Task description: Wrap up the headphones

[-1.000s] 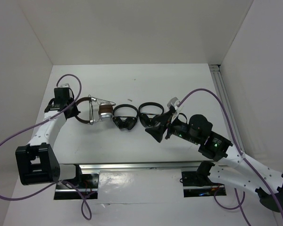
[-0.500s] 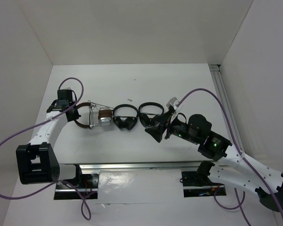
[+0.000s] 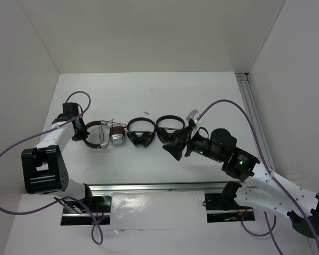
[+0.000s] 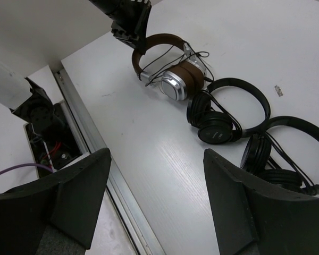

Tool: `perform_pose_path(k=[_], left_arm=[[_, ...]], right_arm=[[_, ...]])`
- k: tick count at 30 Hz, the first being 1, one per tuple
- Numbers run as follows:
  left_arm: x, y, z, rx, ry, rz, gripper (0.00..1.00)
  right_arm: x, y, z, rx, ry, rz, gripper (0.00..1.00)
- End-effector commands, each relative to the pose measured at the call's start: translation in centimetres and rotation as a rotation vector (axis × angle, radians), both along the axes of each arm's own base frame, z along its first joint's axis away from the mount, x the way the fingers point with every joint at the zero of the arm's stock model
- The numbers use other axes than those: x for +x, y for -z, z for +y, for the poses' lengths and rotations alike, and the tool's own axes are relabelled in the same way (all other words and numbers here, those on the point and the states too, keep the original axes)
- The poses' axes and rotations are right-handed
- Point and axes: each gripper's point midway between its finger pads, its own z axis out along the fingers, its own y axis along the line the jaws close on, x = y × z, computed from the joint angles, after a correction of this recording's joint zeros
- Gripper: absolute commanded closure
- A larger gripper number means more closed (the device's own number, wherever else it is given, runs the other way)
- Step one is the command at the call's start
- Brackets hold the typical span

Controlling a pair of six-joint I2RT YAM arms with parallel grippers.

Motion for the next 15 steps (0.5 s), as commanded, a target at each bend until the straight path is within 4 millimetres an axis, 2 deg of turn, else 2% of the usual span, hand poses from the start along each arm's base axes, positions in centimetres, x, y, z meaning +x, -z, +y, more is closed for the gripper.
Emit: perform_pose_path(k=[1, 5, 7, 10, 11, 15], left_arm=[[1.2, -0.9, 0.9, -0.010, -0.063, -0.073, 0.98], [0.8, -0.1, 2.1, 0.028, -0.108, -0.038, 1.00], [0.1, 1.1, 2.8, 0.061, -0.152, 0.014, 1.00], [-0.2, 2.5, 2.9, 0.061, -0.154, 0.070, 1.00], [-0.5, 2.8, 2.9, 0.058, -0.154, 0.088, 0.99], [-0.3, 2.8, 3.1, 0.069, -0.159, 0.090, 0.81]], right_arm=[[0.1, -0.7, 0.4, 0.028, 0.001, -0.013, 0.23], [0.1, -0.3, 0.4, 0.021, 0.001, -0.008, 0.23], [0.1, 0.0, 0.6, 0.014, -0.008, -0.001, 0.23], [0.1, 0.2, 0.6, 0.014, -0.008, -0.001, 0.23], [0.1, 0.2, 0.6, 0.014, -0.008, -0.001, 0.23], [0.1, 0.7, 0.6, 0.007, -0.008, 0.004, 0.23]])
